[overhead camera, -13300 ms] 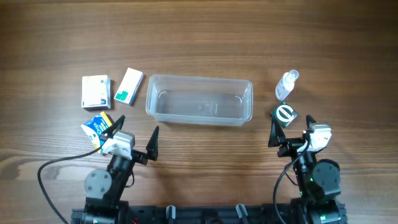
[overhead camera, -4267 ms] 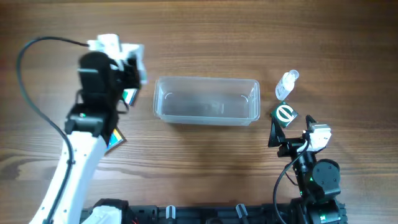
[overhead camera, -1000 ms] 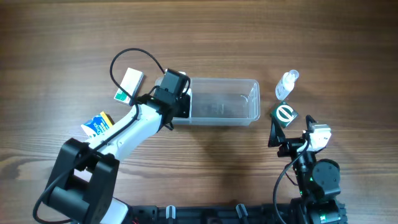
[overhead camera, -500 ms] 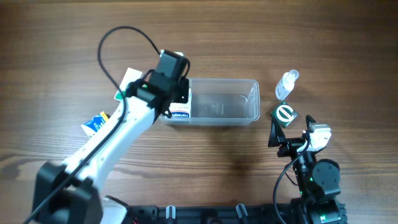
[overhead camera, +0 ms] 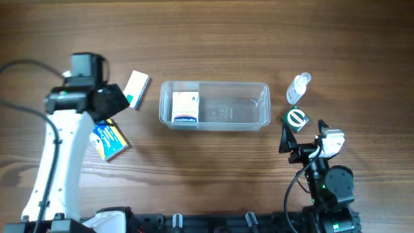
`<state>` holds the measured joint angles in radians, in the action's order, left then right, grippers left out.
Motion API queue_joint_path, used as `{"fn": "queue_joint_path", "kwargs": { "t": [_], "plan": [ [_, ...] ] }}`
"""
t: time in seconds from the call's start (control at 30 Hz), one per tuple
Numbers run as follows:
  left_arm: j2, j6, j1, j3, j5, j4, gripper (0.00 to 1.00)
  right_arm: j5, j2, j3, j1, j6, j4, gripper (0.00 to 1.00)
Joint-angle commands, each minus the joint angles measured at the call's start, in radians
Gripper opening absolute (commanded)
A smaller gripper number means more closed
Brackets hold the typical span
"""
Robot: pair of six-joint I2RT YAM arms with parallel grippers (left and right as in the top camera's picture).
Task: Pack container
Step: 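Grasp the blue Vicks VapoDrops pack with the left gripper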
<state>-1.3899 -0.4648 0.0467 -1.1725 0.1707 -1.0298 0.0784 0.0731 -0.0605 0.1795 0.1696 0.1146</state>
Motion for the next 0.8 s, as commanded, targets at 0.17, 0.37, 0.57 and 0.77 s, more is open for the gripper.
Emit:
{"fn": "queue_joint_path", "kwargs": {
  "t": [0.17,0.37,0.57,0.77],
  "plan": [
    [0.014,-0.257,0.177,0.127,-0.136,-0.021,1.00,-0.013,-0.003,0.004,-0.004,-0.010,-0.005,1.00],
    [0.014,-0.306,0.182,0.300,-0.093,0.093,1.00,-0.013,-0.003,0.004,-0.004,-0.011,-0.005,1.00],
    [0.013,-0.306,0.182,0.318,0.033,0.110,1.00,-0.013,-0.003,0.004,-0.004,-0.010,-0.005,1.00],
    [0.013,-0.306,0.182,0.373,0.032,0.206,1.00,-0.013,-0.003,0.004,-0.004,-0.011,-0.005,1.00]
  ]
}}
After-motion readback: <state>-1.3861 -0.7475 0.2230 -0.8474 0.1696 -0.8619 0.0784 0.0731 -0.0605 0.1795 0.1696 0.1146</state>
